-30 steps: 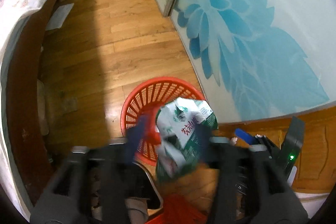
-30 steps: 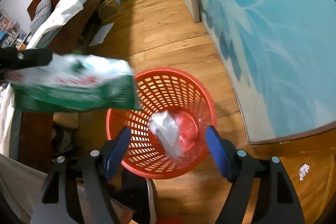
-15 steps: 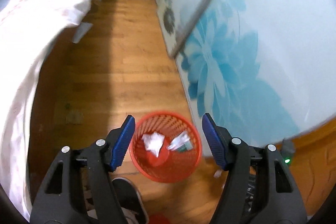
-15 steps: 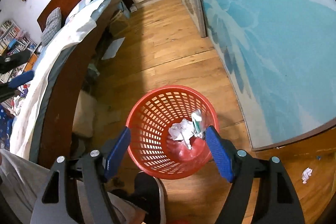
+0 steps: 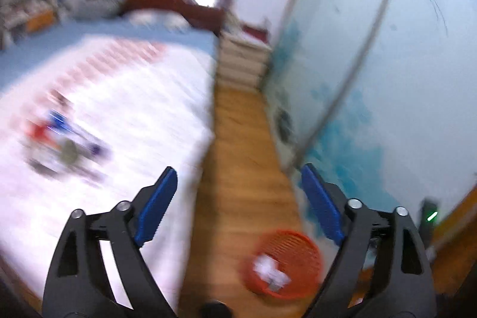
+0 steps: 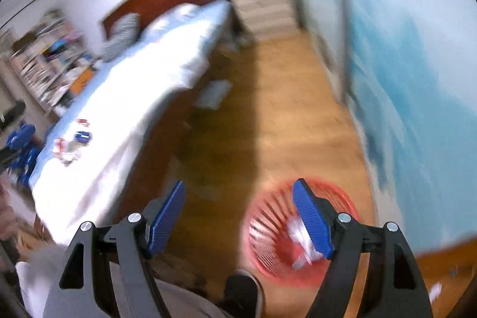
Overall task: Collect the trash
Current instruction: 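Move both open tools back toward the trash on the bed, then grasp the crumpled white wrapper with the right tool while the left grasps the red-and-white carton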
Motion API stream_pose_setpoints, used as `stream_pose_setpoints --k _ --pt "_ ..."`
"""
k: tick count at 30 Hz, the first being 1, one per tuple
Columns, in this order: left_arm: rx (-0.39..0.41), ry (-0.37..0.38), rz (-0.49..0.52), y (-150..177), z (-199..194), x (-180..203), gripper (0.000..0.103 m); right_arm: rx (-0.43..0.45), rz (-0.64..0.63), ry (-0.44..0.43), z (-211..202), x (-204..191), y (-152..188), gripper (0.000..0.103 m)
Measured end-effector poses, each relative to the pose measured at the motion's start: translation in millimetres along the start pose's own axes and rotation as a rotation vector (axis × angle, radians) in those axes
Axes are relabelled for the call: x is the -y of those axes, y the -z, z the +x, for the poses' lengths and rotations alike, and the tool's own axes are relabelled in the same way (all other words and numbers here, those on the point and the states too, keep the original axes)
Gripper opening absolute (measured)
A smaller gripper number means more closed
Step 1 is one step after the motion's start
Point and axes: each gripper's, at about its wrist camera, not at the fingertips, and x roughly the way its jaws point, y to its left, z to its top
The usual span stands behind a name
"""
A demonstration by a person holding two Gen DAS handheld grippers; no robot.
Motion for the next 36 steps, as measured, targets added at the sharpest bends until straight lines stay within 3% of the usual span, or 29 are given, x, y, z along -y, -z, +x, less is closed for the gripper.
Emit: stream_pose_setpoints --k 5,8,10,14,16,17,23,24,26,27,32,36 --pt "0.065 -0.193 0.016 -11 -40 -109 0.091 0.099 -0.214 -0.140 14 -157 -71 0.086" --pt "0.058 -0.304 -0.079 -5 -46 -169 0.091 0.149 -0.333 -0.153 36 -247 -88 0.092" --pt "0.061 -0.306 -0.157 -8 -50 -202 0.091 0.155 -0.405 -0.137 53 -296 -88 0.092" --pt "0.036 -0.325 -0.221 -10 -43 -246 0.091 0.046 -0.472 -0.211 121 -374 -74 0.091" --pt "0.005 -0.332 -0.251 -6 -38 -259 0.091 -0.021 -0.508 -0.210 152 -391 -59 0.082" --pt "-0.001 -0.328 -0.253 -5 -39 -264 0.091 -0.065 -0.533 -0.196 170 -397 -48 0.072" --pt "-0.022 -0.347 -0.237 -6 -30 -288 0.091 -0.225 -0.613 -0.121 232 -410 -14 0.070" --pt "-0.030 -0.342 -0.249 -3 -30 -292 0.091 -0.246 -0.623 -0.117 238 -409 -8 0.064" --pt "-0.048 -0.328 -0.283 -3 -20 -299 0.091 -0.301 -0.642 -0.104 254 -411 -1 0.039" --pt "-0.056 -0.321 -0.298 -2 -16 -302 0.091 -0.314 -0.629 -0.130 255 -405 -3 0.033" --pt "-0.089 -0.258 -0.359 -1 5 -307 0.091 -0.316 -0.583 -0.174 252 -395 -12 0.026" --pt "-0.126 -0.269 -0.284 -4 27 -296 0.091 -0.310 -0.548 -0.204 240 -386 -17 0.025"
